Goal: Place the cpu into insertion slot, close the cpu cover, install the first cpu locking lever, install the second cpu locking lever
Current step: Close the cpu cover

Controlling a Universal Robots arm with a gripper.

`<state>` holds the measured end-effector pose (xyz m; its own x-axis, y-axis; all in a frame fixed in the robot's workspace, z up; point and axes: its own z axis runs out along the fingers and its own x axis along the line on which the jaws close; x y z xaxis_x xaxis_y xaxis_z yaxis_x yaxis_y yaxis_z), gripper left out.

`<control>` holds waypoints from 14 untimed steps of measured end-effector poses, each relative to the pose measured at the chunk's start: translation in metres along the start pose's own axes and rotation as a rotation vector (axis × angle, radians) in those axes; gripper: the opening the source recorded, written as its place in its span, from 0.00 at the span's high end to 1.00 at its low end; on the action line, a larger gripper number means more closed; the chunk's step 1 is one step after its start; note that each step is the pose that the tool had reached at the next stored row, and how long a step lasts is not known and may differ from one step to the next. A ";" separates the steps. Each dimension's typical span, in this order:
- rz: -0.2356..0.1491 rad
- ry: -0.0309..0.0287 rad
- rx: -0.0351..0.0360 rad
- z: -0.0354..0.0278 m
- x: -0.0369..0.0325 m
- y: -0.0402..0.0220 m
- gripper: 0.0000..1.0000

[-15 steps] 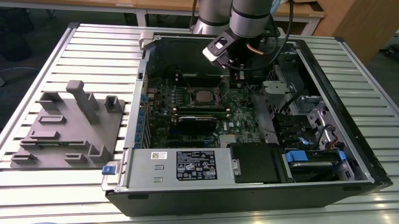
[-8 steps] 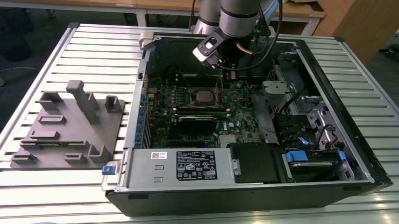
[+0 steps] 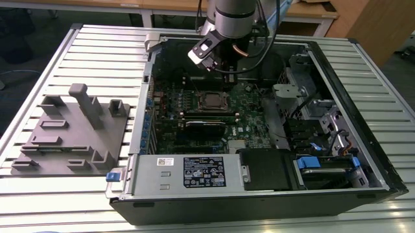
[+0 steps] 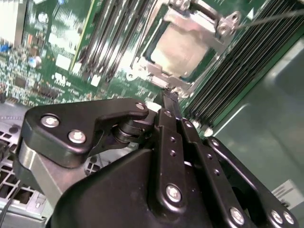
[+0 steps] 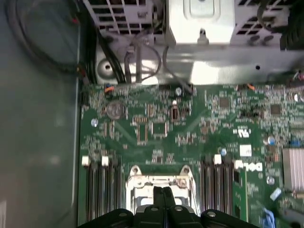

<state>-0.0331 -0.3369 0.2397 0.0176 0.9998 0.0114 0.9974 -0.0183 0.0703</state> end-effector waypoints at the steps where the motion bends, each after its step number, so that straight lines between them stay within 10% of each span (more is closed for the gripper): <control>1: 0.000 0.0000 -0.0018 -0.0002 -0.0001 -0.0033 0.89; 14: 0.000 0.0000 0.0018 -0.0004 -0.0002 -0.0103 0.89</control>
<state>-0.0434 -0.3369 0.2393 0.0177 0.9998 0.0113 0.9975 -0.0185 0.0685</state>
